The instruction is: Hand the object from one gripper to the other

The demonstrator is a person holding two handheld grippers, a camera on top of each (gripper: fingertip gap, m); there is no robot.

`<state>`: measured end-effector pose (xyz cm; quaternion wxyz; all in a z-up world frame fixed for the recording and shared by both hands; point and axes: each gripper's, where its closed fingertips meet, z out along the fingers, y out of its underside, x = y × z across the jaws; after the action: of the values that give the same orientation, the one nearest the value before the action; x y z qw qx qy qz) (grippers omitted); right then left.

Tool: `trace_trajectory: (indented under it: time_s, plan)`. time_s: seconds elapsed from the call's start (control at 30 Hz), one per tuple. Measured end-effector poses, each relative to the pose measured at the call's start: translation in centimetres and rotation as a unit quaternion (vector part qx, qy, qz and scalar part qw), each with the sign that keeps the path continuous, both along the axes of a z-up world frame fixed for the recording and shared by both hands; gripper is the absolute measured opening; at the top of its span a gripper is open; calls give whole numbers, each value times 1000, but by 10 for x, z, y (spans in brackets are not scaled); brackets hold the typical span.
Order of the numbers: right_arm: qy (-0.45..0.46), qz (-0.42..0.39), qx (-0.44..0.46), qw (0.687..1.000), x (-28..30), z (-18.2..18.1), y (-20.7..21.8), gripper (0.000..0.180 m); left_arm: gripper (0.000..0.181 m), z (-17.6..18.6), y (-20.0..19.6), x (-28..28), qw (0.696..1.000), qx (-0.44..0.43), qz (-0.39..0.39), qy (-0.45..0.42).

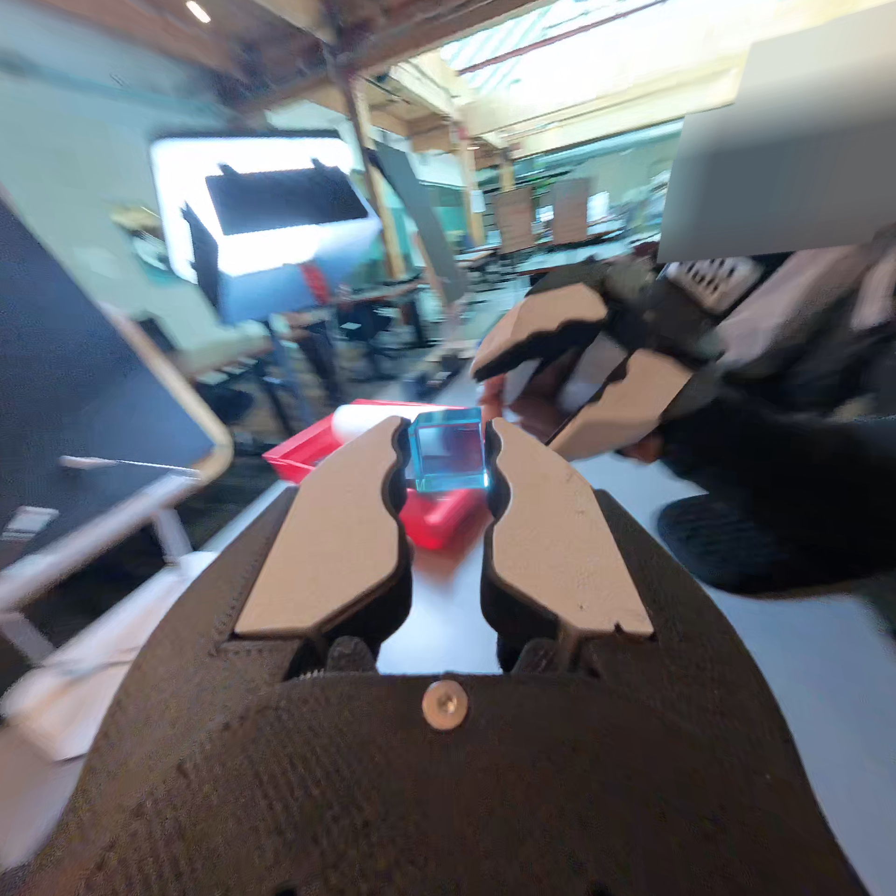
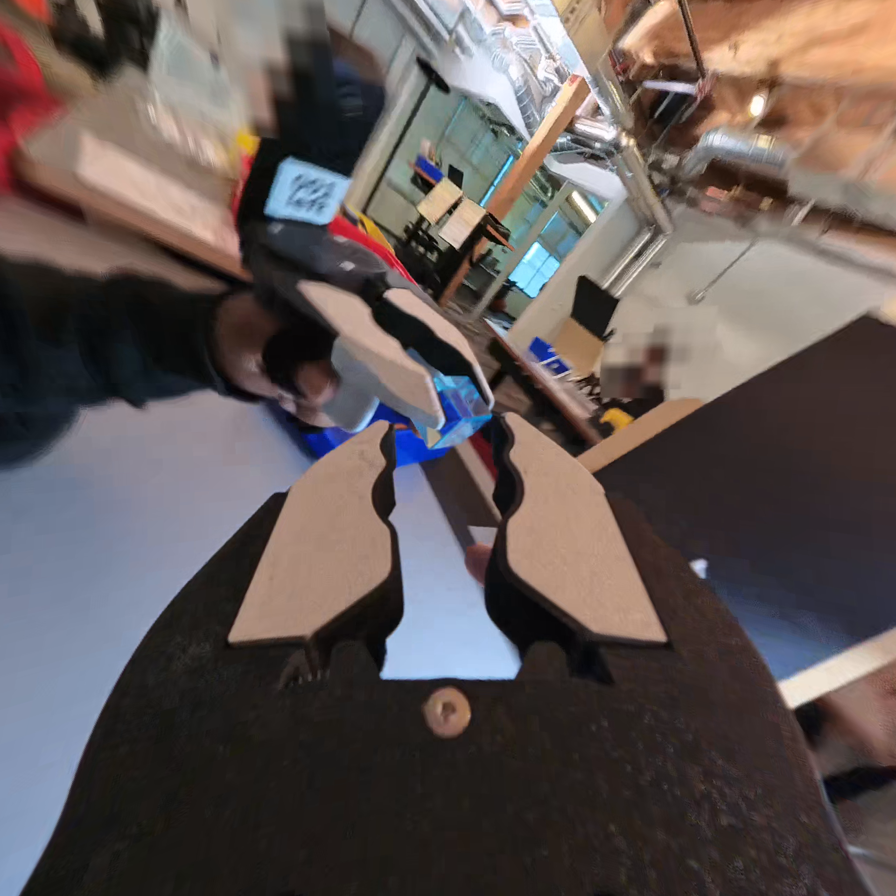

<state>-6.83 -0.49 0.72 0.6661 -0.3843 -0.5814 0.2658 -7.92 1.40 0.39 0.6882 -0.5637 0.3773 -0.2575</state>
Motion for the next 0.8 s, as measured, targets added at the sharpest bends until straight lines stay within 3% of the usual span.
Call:
trace_trajectory:
  time_s: [0.07,0.17,0.3,0.37,0.5,0.7,0.8]
  plan:
    - [17,18,-115,993,5,5,8,42,30,3,7,-10,990,85,88,64]
    - [24,29,-226,973,2,0,16,44,30,3,10,-12,948,208,181,159]
    - [-31,7,-274,961,-16,-29,17,46,29,-14,16,-1,871,319,246,280]
    - [-39,-5,-274,961,-19,-35,19,44,29,-20,19,1,847,342,259,315]
    - [-28,8,-284,958,-15,-32,21,26,29,-19,13,4,848,356,240,311]
    - [-50,18,-295,954,-21,-43,17,32,29,-27,7,14,822,396,222,344]
    - [-53,14,-282,958,-20,-44,19,28,29,-28,7,16,823,395,217,345]
